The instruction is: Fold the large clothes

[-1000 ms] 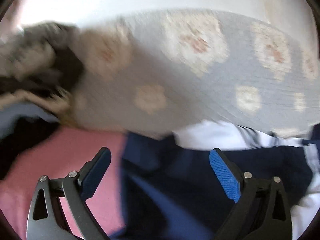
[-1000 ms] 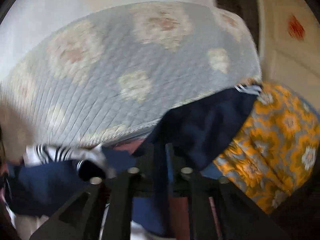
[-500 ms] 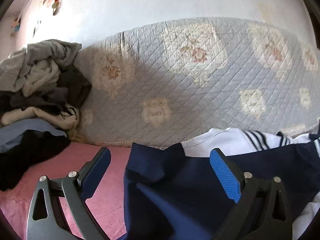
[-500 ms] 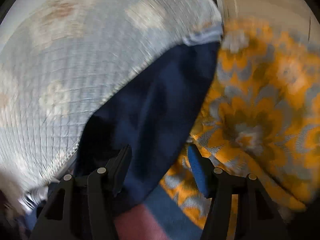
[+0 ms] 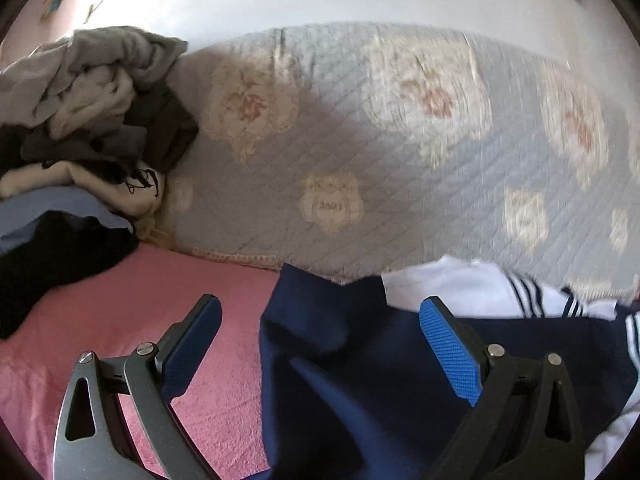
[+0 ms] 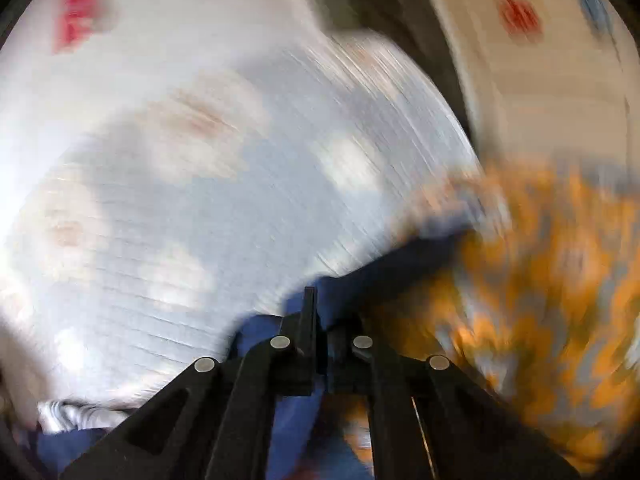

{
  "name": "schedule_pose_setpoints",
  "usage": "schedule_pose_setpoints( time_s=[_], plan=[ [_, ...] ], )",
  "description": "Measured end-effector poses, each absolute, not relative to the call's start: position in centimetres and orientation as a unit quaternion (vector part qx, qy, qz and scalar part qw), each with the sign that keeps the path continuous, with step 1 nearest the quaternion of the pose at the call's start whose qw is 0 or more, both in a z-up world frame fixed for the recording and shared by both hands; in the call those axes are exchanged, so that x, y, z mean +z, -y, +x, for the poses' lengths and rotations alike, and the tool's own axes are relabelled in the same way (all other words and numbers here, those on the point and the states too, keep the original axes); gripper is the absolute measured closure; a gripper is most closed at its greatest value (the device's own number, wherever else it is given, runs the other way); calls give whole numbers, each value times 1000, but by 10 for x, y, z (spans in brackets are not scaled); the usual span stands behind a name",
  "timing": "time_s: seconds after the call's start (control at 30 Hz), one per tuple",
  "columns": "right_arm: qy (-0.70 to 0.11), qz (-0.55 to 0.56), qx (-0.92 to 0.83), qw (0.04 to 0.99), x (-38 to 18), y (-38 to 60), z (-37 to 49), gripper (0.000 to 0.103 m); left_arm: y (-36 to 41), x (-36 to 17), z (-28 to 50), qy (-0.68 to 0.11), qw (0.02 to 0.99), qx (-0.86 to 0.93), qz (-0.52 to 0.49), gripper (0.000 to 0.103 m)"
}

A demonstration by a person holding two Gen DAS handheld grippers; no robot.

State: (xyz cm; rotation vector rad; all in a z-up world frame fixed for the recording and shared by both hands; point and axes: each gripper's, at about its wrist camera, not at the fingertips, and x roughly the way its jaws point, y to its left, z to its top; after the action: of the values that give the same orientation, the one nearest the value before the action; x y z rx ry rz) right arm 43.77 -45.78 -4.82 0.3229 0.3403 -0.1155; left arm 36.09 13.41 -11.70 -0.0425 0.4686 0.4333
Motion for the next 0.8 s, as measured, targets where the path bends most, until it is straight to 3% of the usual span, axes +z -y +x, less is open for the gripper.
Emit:
schedule_pose_setpoints(
  time_s=[0.13,0.27,0.53,0.7,0.8],
  plan=[
    [-123,94,28,987,8,382,390,99,-127,-114,358,-222,950,220,-7,4],
    [-108,54,90,989,19,324,359,99,-131,-106,355,-237,946,216,-39,5],
    [-312,33,248,917,-75,222,405,99,-126,-87,336,-183,961,204,-44,5],
    [-416,-35,197,887,-123,190,422,99,-116,-92,338,-190,963,187,-33,5],
    [-431,-2,196,881,-111,198,412,86,-86,-86,322,-125,966,221,42,4]
  ],
)
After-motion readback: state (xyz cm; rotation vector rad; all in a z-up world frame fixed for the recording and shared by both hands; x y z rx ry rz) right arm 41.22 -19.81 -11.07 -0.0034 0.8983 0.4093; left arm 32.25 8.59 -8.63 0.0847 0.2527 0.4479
